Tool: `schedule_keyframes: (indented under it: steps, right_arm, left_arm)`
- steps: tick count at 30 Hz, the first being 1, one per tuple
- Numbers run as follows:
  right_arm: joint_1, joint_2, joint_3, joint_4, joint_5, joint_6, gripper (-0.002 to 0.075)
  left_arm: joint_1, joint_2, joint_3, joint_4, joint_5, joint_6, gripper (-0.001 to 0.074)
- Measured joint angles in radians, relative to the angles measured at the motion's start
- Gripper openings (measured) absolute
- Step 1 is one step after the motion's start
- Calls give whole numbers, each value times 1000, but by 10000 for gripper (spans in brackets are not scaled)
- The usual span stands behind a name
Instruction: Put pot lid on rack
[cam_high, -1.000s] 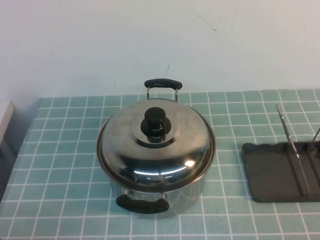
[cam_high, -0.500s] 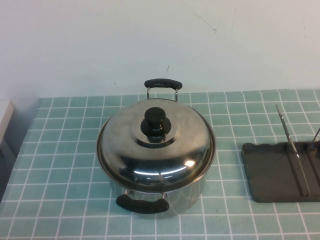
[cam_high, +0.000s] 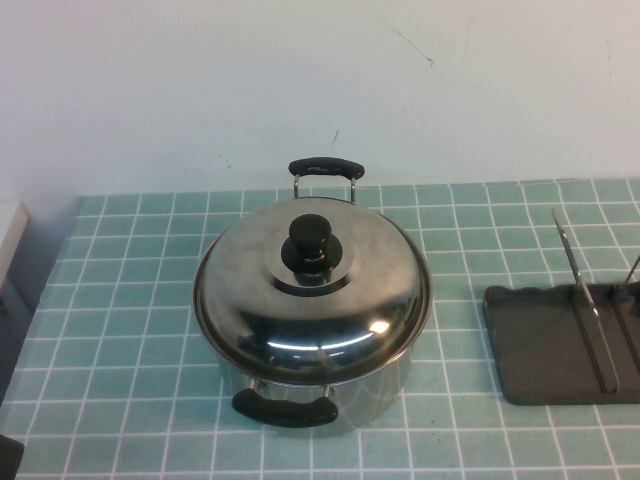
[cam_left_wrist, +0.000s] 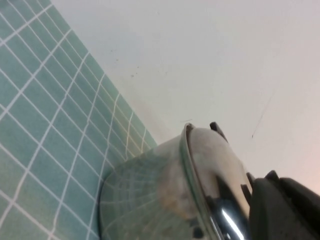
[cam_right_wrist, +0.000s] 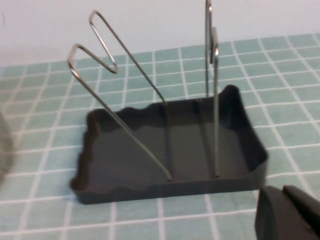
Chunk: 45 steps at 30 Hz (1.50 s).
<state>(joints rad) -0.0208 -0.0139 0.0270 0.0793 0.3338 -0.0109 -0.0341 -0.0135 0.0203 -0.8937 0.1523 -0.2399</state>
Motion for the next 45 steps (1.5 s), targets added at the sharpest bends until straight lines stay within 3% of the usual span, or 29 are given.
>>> schedule_keyframes:
  steps: [6,9,16,20,24,27,30,34,39,45]
  right_arm:
    - [0,0,0,430,17,47,-3]
    - [0,0,0,555,19,56,-3]
    - [0,0,0,593,6,25,-3]
    - [0,0,0,595,-22,-21,-3]
    - [0,0,0,599,-41,-93,-3]
    - [0,0,0,603,-43,-131,-3]
    - [0,0,0,603,-43,-147,-3]
    - [0,0,0,603,-39,-160,-3]
    - [0,0,0,610,-5,-168,-3]
    - [0,0,0,610,-4,-181,-3]
  left_arm:
    - [0,0,0,-45,-12,0,-4]
    - [0,0,0,-84,-17,0,-4]
    - [0,0,-12,-94,18,167,-4]
    - [0,70,-188,25,154,389,-4]
    - [0,248,-412,221,252,547,-4]
    - [0,392,-538,261,285,706,-4]
    - [0,528,-641,164,343,929,-4]
    - [0,687,-709,-101,432,1198,-4]
    - [-5,786,-711,-312,393,1451,-4]
    - [-127,889,-718,-546,272,1716,-4]
